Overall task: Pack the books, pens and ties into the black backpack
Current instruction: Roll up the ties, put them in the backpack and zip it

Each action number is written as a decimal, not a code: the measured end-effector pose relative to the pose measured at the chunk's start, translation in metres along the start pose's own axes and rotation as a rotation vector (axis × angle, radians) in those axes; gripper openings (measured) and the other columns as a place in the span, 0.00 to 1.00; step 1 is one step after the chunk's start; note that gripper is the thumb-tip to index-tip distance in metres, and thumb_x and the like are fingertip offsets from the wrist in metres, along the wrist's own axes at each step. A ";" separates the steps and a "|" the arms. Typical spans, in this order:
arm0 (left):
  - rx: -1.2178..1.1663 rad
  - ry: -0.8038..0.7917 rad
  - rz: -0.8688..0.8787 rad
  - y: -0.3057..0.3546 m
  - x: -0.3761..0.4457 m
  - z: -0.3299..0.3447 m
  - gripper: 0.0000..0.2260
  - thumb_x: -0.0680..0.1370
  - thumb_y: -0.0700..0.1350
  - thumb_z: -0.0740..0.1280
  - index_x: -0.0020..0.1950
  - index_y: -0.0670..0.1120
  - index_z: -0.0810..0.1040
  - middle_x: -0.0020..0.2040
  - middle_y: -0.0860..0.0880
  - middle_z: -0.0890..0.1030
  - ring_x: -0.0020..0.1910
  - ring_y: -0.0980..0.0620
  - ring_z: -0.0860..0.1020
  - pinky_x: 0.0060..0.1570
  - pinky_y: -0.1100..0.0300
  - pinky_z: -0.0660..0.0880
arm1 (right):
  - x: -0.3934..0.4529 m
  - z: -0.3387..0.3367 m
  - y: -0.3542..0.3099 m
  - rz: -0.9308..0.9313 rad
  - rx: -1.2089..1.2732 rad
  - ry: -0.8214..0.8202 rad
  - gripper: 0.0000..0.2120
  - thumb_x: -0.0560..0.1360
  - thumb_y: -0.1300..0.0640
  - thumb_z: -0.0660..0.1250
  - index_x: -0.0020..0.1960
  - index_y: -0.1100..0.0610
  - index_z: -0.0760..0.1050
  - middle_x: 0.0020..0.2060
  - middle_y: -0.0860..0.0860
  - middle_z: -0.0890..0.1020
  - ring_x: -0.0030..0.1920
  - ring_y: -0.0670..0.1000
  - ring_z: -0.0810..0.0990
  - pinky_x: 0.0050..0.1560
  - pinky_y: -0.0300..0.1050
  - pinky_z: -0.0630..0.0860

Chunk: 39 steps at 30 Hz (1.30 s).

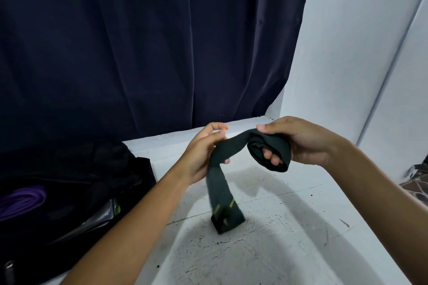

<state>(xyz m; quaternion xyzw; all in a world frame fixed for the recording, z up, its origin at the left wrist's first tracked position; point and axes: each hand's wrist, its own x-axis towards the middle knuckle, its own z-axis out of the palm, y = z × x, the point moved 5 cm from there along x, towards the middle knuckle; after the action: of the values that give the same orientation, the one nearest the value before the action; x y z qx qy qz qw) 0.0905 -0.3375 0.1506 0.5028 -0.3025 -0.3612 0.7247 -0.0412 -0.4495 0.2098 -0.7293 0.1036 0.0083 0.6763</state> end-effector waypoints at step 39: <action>0.233 0.022 -0.238 -0.012 -0.034 -0.011 0.22 0.66 0.46 0.75 0.59 0.44 0.79 0.40 0.43 0.83 0.35 0.51 0.81 0.36 0.62 0.78 | 0.041 -0.021 0.048 -0.253 -0.547 0.160 0.16 0.79 0.52 0.64 0.33 0.53 0.72 0.28 0.48 0.73 0.31 0.48 0.72 0.40 0.46 0.69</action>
<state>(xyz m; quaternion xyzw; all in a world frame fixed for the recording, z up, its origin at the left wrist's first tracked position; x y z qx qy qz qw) 0.0782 -0.3062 0.1333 0.6197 -0.2728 -0.4015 0.6168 -0.0115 -0.4794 0.1576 -0.8897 0.0589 -0.1054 0.4403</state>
